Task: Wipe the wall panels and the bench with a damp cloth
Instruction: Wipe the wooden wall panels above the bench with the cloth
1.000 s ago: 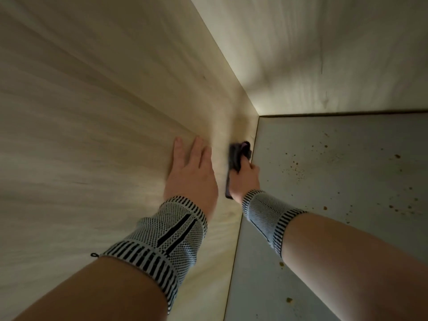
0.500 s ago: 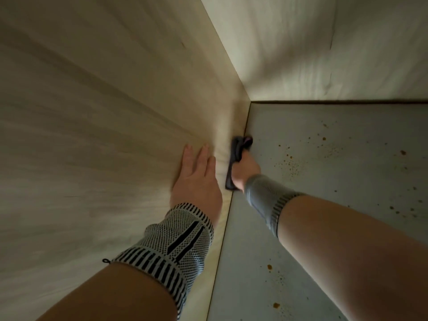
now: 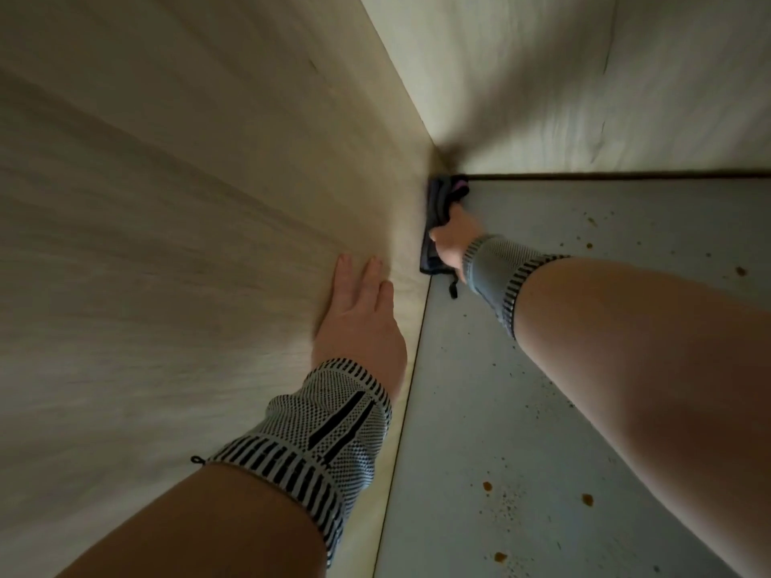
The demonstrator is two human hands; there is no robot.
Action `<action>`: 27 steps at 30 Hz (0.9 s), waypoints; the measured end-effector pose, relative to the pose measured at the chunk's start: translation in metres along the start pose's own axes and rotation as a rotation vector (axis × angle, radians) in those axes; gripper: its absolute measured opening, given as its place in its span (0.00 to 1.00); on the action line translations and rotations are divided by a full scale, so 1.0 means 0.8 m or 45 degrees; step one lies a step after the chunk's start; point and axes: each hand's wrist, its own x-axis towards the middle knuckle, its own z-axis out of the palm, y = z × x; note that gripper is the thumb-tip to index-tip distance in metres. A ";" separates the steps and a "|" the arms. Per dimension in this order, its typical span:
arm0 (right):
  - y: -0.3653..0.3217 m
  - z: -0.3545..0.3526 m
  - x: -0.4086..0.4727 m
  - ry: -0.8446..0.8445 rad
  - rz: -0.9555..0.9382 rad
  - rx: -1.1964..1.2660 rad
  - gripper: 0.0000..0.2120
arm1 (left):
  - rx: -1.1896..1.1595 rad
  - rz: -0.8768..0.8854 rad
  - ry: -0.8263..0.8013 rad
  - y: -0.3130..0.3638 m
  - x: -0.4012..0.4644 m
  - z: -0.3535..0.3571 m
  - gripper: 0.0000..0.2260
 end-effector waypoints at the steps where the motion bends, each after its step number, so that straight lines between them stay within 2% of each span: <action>1: 0.010 0.011 -0.007 0.003 -0.006 -0.036 0.23 | 0.002 -0.005 0.008 0.000 0.000 0.001 0.24; 3: 0.029 0.036 -0.028 0.010 0.018 -0.050 0.20 | 0.000 -0.004 0.021 0.000 -0.002 0.002 0.24; 8: 0.071 0.088 -0.117 -0.066 0.106 0.163 0.19 | -0.007 0.018 -0.007 0.003 -0.026 0.006 0.24; 13: 0.117 0.138 -0.208 -0.257 0.125 0.032 0.20 | -0.018 0.013 -0.040 0.006 -0.053 0.015 0.24; 17: 0.095 0.137 -0.218 -0.163 0.195 0.247 0.25 | -0.010 -0.039 -0.021 0.005 -0.077 0.020 0.24; 19: 0.062 0.127 -0.235 -0.063 0.043 0.303 0.26 | -0.019 -0.073 0.021 0.002 -0.089 0.022 0.26; 21: 0.039 0.128 -0.263 -0.008 -0.166 0.433 0.20 | -0.035 -0.115 0.073 -0.001 -0.102 0.024 0.28; 23: 0.027 0.127 -0.288 -0.012 -0.213 0.506 0.15 | -0.043 -0.151 0.108 -0.005 -0.115 0.027 0.29; 25: 0.029 0.125 -0.279 0.005 -0.081 0.578 0.18 | -0.028 -0.174 0.120 -0.008 -0.127 0.030 0.28; 27: 0.036 0.123 -0.251 -0.030 0.174 0.542 0.24 | -0.017 -0.178 0.109 -0.011 -0.141 0.031 0.27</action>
